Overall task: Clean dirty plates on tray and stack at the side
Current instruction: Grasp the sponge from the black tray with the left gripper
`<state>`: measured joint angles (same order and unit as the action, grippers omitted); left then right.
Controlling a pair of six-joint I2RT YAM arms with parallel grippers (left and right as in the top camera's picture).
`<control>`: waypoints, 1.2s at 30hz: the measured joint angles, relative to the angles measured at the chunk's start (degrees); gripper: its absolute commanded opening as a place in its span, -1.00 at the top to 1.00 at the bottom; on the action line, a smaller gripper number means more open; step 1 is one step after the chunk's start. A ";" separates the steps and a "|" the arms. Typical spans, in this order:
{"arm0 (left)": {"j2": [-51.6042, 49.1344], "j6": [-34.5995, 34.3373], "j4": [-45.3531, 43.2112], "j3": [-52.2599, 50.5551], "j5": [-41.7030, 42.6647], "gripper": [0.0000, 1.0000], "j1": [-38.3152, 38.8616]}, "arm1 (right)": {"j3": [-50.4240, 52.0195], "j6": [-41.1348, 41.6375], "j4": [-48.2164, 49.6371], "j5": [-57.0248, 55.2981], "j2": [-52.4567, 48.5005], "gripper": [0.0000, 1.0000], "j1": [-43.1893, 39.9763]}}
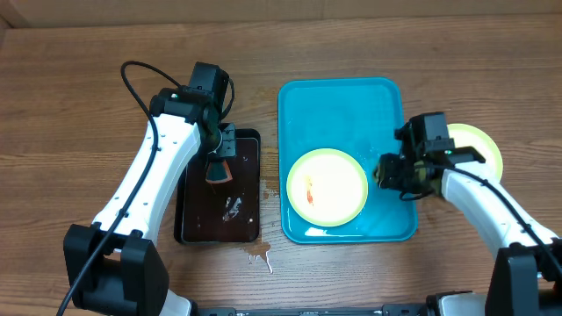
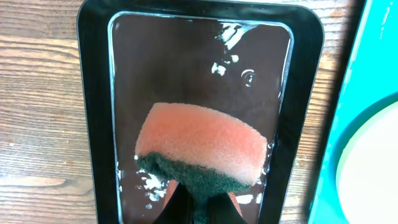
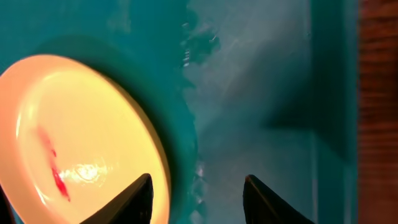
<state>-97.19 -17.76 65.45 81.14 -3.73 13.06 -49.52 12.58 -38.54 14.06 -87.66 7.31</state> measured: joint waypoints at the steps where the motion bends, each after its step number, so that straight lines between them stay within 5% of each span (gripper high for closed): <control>1: 0.00 0.00 0.15 0.02 0.00 0.92 0.00 | 0.72 -0.42 0.96 0.66 0.00 0.03 0.50; 17: 0.00 0.00 3.30 3.87 0.00 0.91 0.00 | 6.97 2.23 12.85 -5.86 -1.46 0.53 9.62; 21: 0.00 0.00 4.11 5.84 0.00 0.91 0.00 | 6.86 4.00 13.86 -6.23 -3.52 0.89 9.92; 36: 0.00 0.24 4.96 6.23 0.85 0.92 1.60 | 6.67 5.49 13.84 -5.90 -3.85 0.92 9.97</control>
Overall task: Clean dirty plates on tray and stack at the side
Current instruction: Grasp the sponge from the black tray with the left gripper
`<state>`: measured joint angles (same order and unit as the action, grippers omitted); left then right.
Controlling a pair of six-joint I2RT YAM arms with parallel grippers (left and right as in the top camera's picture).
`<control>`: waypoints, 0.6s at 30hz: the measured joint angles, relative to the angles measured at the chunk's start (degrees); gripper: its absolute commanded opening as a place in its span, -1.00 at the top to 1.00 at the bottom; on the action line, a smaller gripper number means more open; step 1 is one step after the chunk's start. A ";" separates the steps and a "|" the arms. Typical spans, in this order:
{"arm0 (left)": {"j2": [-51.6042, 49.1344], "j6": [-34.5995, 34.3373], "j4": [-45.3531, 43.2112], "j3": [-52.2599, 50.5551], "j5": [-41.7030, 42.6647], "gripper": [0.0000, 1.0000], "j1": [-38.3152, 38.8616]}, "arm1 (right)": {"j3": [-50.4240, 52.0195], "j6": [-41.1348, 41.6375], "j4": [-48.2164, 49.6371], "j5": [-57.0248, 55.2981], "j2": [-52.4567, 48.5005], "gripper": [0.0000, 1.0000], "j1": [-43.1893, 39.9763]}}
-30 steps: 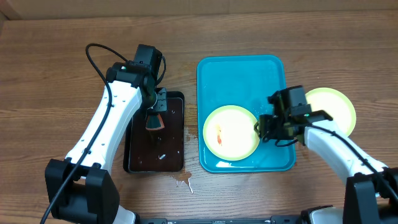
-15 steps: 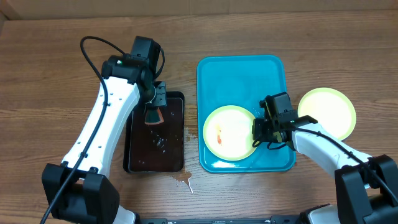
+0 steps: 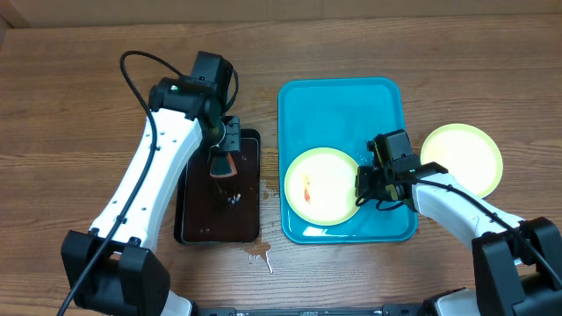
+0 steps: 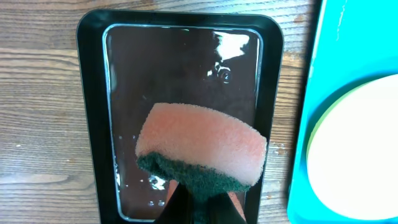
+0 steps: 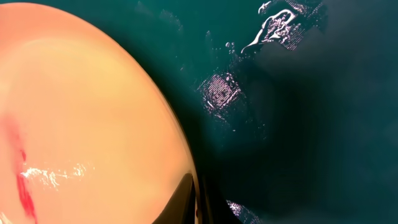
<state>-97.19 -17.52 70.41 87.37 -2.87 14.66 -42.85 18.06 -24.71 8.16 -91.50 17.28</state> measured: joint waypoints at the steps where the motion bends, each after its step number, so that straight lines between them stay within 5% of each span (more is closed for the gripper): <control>1: 0.00 0.00 -0.09 0.00 -0.02 0.91 0.04 | 0.00 -0.02 -0.11 0.00 0.00 0.92 0.00; 18: 0.00 -0.31 -0.74 -0.13 -0.85 0.92 0.37 | -0.11 0.13 -0.37 0.35 0.00 0.92 0.00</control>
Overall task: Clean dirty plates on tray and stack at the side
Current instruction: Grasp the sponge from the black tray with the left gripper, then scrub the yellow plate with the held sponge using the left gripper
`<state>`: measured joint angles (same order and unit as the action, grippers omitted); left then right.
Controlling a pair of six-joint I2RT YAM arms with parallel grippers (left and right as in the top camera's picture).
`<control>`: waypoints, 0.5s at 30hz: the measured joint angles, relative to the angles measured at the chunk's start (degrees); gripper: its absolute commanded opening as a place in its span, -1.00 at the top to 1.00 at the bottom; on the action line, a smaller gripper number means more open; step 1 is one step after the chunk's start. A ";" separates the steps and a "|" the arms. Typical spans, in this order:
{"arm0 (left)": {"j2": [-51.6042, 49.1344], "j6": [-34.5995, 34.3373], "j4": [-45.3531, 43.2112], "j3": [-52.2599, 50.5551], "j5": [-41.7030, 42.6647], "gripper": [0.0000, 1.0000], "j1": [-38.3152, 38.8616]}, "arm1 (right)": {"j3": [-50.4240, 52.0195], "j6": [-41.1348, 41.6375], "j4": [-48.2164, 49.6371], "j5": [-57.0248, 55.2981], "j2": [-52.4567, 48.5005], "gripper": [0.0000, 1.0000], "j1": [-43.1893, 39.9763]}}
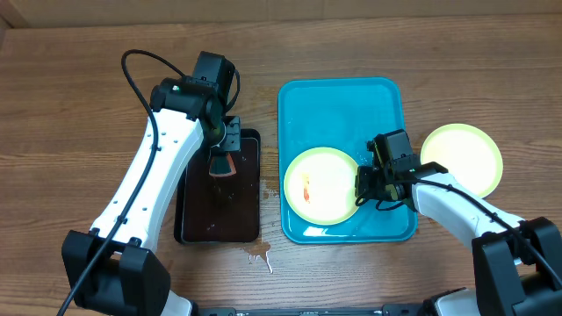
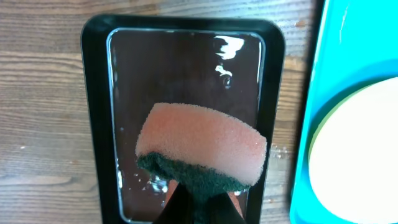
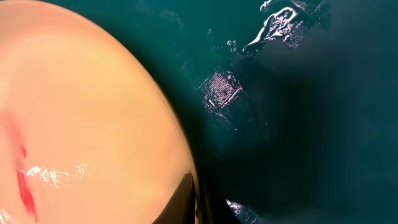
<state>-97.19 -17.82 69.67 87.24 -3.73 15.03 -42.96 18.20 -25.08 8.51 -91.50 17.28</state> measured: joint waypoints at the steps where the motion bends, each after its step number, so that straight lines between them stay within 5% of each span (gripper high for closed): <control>1: 0.00 -0.09 -0.59 -0.33 0.02 0.92 0.00 | 0.00 0.02 0.00 0.02 0.00 0.92 0.00; 15: 0.00 -1.68 -2.19 -4.59 2.67 0.92 1.38 | -0.02 0.04 -0.02 0.04 0.00 0.92 0.00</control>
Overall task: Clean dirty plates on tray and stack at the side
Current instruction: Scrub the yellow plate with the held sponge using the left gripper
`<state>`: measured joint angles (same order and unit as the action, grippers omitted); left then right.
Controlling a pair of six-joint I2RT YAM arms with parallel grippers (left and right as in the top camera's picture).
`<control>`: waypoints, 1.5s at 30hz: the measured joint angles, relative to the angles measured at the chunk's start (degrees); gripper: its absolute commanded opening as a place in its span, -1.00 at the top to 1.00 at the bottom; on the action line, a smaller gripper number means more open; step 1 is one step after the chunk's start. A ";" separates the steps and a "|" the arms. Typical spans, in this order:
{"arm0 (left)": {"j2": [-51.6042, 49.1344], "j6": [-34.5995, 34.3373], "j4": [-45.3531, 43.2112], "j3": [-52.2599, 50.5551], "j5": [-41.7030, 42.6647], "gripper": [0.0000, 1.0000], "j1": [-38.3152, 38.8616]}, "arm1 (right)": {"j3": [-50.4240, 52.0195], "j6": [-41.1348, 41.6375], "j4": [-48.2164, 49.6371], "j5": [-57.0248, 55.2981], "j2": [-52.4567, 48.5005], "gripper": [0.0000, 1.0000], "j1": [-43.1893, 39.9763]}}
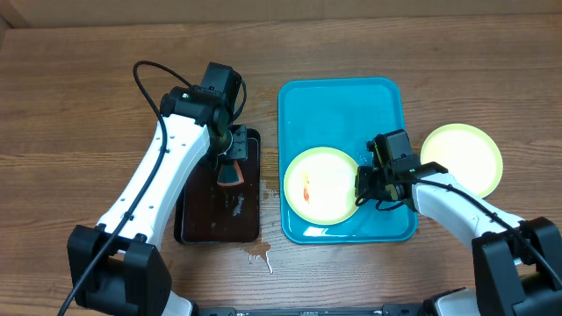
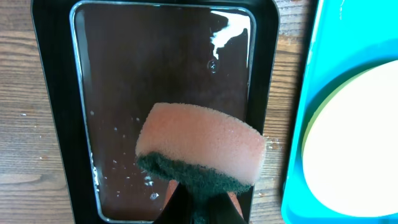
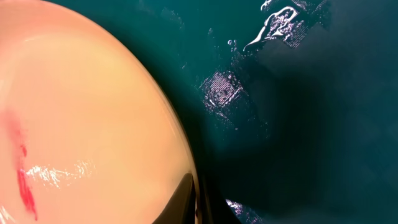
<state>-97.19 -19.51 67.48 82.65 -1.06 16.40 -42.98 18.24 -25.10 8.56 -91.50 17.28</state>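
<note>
A pale green plate [image 1: 321, 184] with a red smear [image 3: 25, 180] lies in the wet teal tray [image 1: 341, 105]. My right gripper [image 1: 363, 185] is shut on the plate's right rim [image 3: 186, 180]. A second, clean plate [image 1: 464, 156] rests on the table to the right of the tray. My left gripper [image 2: 200, 208] is shut on a pink sponge [image 2: 200, 143] with a dark green scouring side, held above the right part of the black water tray [image 1: 195, 219].
Drops of water lie on the wooden table [image 1: 259, 257] below the black tray. A black cable [image 1: 162, 66] loops off the left arm. The teal tray's left rim [image 2: 298, 124] runs close to the black tray.
My left gripper has carried the sponge to the right, nearer the teal tray, over the black tray's right side. The right gripper still holds the plate's rim in the same place.
First my left gripper held the sponge low in the black tray's water while my right gripper stood open over the tray beside the smeared plate. Then the sponge was higher and the right gripper was shut on the plate's rim. Now the sponge sits further right.
</note>
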 measured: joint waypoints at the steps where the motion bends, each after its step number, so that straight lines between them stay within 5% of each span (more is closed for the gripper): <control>1: 0.00 0.00 0.13 0.00 -0.02 0.92 0.02 | 0.00 -0.02 0.00 0.02 0.00 0.92 0.00; 17: 0.00 -0.04 -4.61 3.02 10.12 0.92 1.38 | -0.09 0.00 -0.22 0.04 0.00 0.92 0.00; 26: -7.19 -4.42 -18.18 3.28 11.80 0.92 16.09 | -0.09 0.00 -0.39 0.07 0.00 0.92 0.00; 33: -18.73 -7.50 -19.91 3.06 12.63 0.92 22.03 | -0.13 0.02 -0.68 0.09 0.00 0.92 0.00; 45: -19.19 -4.59 -16.52 3.06 -2.12 0.92 21.33 | -0.15 0.17 -0.83 0.20 0.00 0.92 0.00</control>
<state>-116.38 -24.10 50.96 85.71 -3.18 37.74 -43.13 18.41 -25.93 8.75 -91.50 17.28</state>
